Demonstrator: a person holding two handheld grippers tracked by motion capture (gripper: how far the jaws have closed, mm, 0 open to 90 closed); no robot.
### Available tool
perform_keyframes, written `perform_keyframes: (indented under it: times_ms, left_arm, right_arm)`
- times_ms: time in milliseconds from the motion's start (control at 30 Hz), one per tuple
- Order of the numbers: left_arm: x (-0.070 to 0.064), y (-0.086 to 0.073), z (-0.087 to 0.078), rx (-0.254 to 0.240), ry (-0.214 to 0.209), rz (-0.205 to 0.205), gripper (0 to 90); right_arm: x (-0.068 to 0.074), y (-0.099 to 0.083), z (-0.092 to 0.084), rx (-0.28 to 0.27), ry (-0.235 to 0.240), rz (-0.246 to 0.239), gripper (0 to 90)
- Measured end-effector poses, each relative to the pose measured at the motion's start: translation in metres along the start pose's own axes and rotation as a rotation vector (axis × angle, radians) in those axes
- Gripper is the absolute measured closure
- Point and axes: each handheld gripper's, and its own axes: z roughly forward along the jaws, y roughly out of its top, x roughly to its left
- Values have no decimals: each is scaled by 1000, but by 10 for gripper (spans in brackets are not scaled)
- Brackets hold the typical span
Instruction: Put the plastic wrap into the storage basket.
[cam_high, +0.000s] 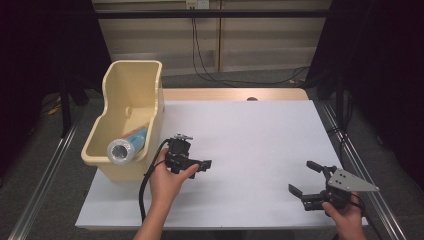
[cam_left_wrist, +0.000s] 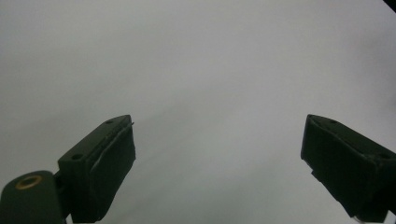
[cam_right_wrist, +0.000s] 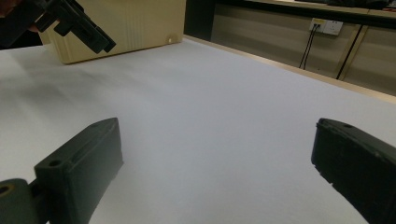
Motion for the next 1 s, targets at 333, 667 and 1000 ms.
perform_keyframes:
  times_ms: [333,667,1000]
  left_arm:
    - [-5,-22,-6,-135,15,81,72]
    - [-2,-43,-20,-238,32,127,60]
    - [-3,-52,-33,-332,25,179,35]
  right_arm:
    - [0,0,0,3,3,-1,15]
    - [1,0,1,4,2,-5,16]
    - [0,-1,1,4,4,-3,16]
